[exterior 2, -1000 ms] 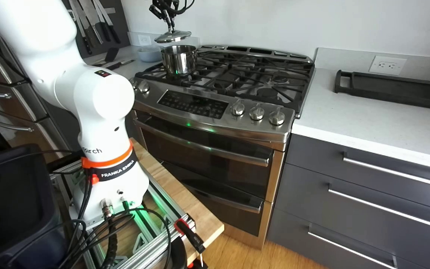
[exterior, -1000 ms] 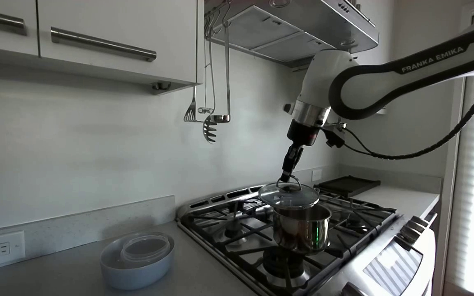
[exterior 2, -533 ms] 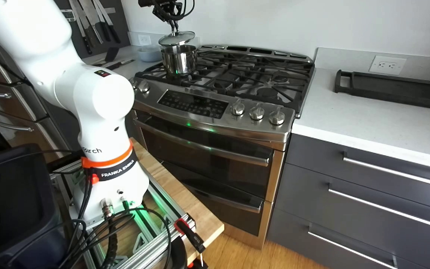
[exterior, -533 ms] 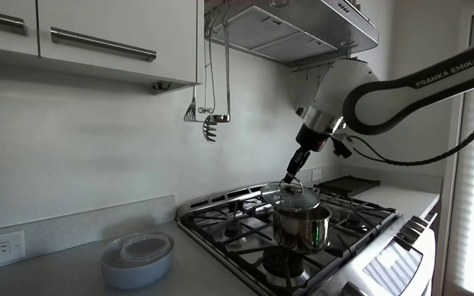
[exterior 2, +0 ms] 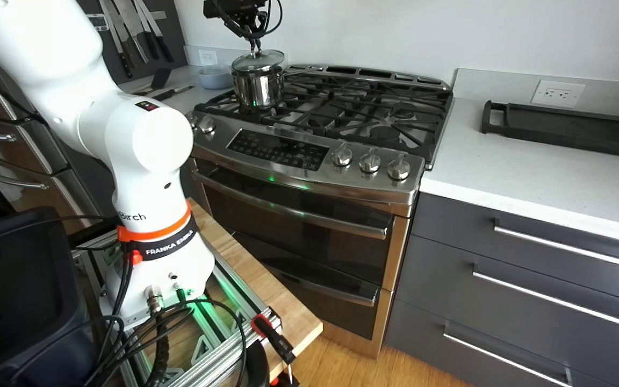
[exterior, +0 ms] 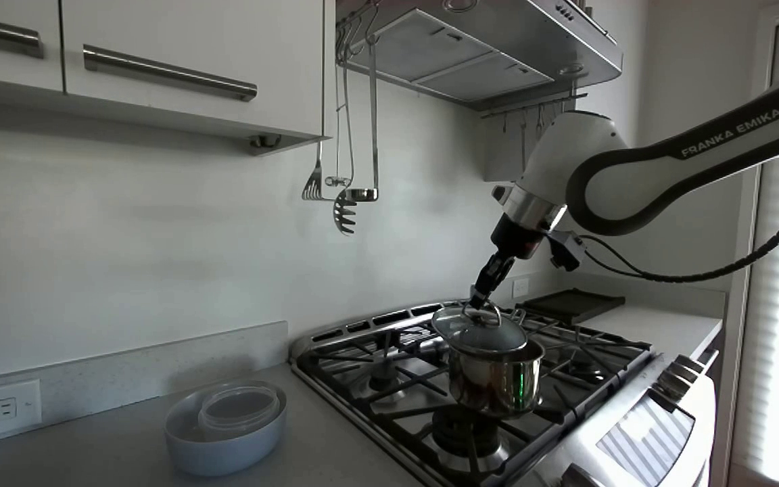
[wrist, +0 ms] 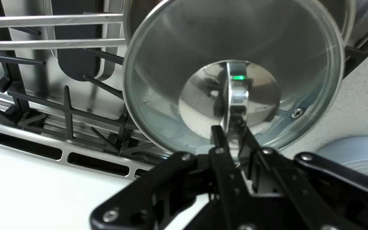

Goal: Put the lid on the pot

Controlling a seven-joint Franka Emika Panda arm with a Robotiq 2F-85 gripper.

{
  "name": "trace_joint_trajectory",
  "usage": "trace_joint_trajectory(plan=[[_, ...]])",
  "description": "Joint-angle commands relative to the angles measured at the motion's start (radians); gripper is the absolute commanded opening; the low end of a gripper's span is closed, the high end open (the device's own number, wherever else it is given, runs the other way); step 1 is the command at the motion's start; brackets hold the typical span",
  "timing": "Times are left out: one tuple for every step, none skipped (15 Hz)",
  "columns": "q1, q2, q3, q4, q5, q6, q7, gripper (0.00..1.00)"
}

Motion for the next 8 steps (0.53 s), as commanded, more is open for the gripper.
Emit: trace_joint_trajectory(plan=[[0.003, -0.026, -0.009, -0.010, 0.034, -0.022, -0.011, 0.04], [0.006, -0.025, -0.012, -0.011, 0.046, -0.030, -0.015, 0.04], [0.007, -0.025, -0.013, -0.012, 0.054, -0.043, -0.015, 0.04], [0.005, -0.026, -0.013, -0.012, 0.059, -0.060, -0.013, 0.04], [0.004, -0.027, -0.012, -0.013, 0.062, -0.077, -0.011, 0.04], [0.002, -0.028, -0.012, -0.012, 0.064, -0.092, -0.010, 0.04], [0.002, -0.028, -0.013, -0.010, 0.065, -0.096, -0.012, 0.04], [-0.002, -0.029, -0.012, -0.007, 0.058, -0.101, -0.007, 0.04]])
